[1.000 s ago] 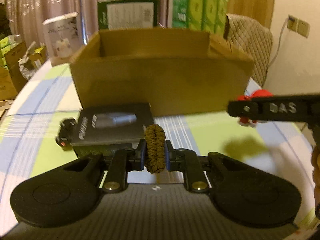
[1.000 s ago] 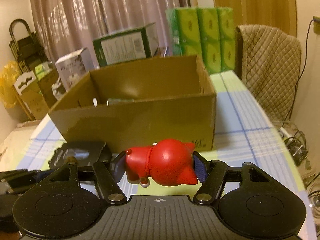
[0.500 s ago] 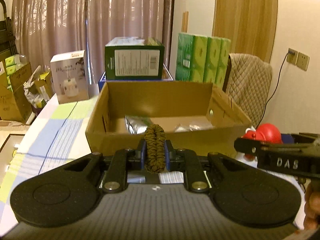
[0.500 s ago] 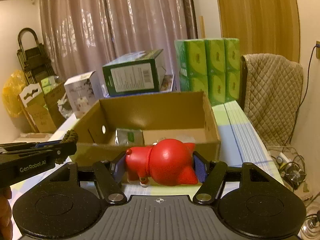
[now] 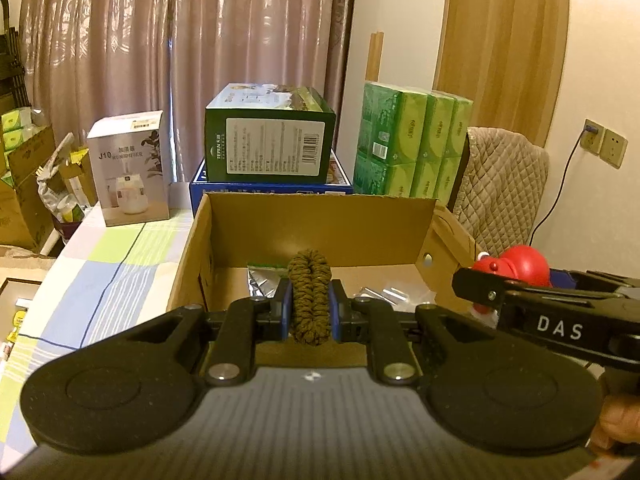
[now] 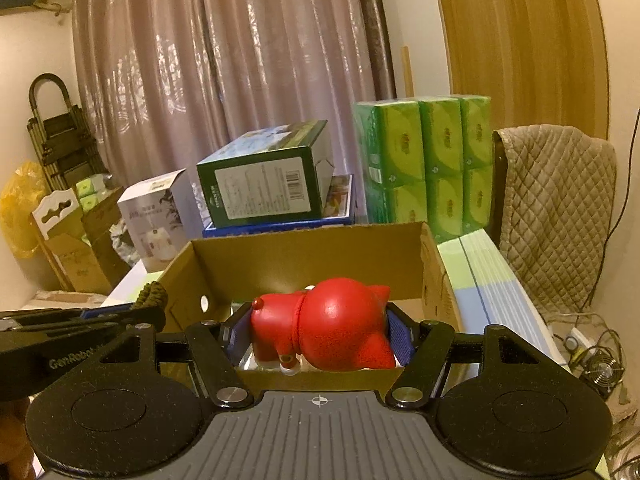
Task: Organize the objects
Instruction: 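Carry both items over the box and open the left gripper inside, then open the right gripper to drop the red toy into the box, then withdraw both grippers from the box toward the black car and shaver box, then move left gripper toward the black toy car while right approaches the FLYCO box, then grasp the black toy car with left gripper while right grasps FLYCO box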
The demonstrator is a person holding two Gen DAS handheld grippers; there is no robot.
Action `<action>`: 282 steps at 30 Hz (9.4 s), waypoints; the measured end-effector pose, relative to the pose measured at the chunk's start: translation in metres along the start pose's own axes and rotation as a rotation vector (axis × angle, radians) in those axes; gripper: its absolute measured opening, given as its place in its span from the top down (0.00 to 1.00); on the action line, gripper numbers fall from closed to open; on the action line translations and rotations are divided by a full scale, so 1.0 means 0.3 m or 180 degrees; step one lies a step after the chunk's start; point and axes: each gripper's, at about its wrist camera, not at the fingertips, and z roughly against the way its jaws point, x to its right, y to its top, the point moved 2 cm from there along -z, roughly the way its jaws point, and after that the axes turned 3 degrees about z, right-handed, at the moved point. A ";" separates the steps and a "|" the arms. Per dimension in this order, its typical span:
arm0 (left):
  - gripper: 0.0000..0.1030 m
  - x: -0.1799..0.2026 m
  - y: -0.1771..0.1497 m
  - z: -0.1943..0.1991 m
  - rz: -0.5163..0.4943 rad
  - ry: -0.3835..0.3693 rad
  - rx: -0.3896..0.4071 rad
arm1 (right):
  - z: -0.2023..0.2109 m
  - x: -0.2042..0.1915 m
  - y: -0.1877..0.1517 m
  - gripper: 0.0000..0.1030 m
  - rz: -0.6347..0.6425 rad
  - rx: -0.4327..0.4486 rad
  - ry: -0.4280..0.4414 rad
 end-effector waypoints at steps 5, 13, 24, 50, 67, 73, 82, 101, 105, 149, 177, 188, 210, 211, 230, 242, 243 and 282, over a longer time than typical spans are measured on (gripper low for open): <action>0.86 -0.018 0.016 -0.076 0.0000 0.0040 -0.0067 | -0.067 0.002 0.035 0.38 -0.0039 0.0013 -0.0003; 0.85 -0.059 0.063 -0.183 0.0061 0.0063 -0.0122 | -0.158 0.012 0.052 0.38 -0.0147 -0.0048 0.0001; 0.85 -0.106 0.078 -0.264 0.0160 0.0038 -0.0229 | -0.223 0.052 0.034 0.38 -0.0291 -0.0174 -0.0037; 0.47 -0.146 0.054 -0.294 0.0129 0.0151 -0.0406 | -0.242 0.046 0.015 0.37 -0.0326 -0.0234 -0.0015; 0.47 -0.165 0.055 -0.285 0.0135 0.0154 -0.0415 | -0.265 0.035 0.003 0.37 -0.0424 -0.0224 0.0077; 0.47 -0.166 0.054 -0.283 0.0135 0.0156 -0.0413 | -0.245 0.066 0.012 0.21 -0.0616 -0.0059 0.0041; 0.47 -0.165 0.054 -0.281 0.0104 0.0157 -0.0431 | -0.245 0.066 0.015 0.21 -0.0577 -0.0086 0.0042; 0.46 -0.160 0.046 -0.289 0.0085 0.0153 -0.0441 | -0.241 0.064 0.015 0.21 -0.0531 -0.0078 0.0028; 0.46 -0.159 0.049 -0.283 0.0061 0.0149 -0.0431 | -0.229 0.061 0.017 0.21 -0.0510 -0.0043 0.0052; 0.57 -0.442 -0.273 0.020 0.0249 0.0298 -0.0891 | -0.060 -0.106 -0.320 0.21 0.0072 -0.0848 0.0470; 0.65 -0.187 -0.376 -0.043 -0.0347 -0.0982 -0.1277 | -0.084 -0.028 -0.326 0.22 -0.0196 -0.1044 0.0284; 0.65 -0.339 -0.318 -0.091 -0.0001 -0.0255 -0.1124 | -0.104 -0.030 -0.389 0.22 0.0073 -0.1420 0.0112; 0.65 -0.252 -0.354 -0.201 -0.0440 -0.0627 -0.1203 | -0.050 0.019 -0.386 0.22 -0.0209 -0.1391 0.0127; 0.65 -0.234 -0.359 -0.196 -0.0481 -0.0696 -0.1208 | -0.044 0.025 -0.393 0.22 -0.0213 -0.1421 0.0086; 0.57 -0.216 -0.324 -0.202 -0.0533 -0.0835 -0.1039 | -0.062 0.093 -0.399 0.22 -0.0442 -0.1428 -0.0105; 0.45 -0.140 -0.336 -0.273 -0.0528 -0.1248 -0.1053 | -0.075 0.159 -0.391 0.22 -0.0433 -0.1460 -0.0237; 0.45 -0.137 -0.334 -0.277 -0.0530 -0.1264 -0.1052 | -0.074 0.166 -0.386 0.22 -0.0455 -0.1449 -0.0247; 0.29 -0.425 -0.290 -0.101 -0.0123 0.0151 -0.1053 | -0.191 -0.100 -0.384 0.11 -0.0193 -0.1380 -0.0170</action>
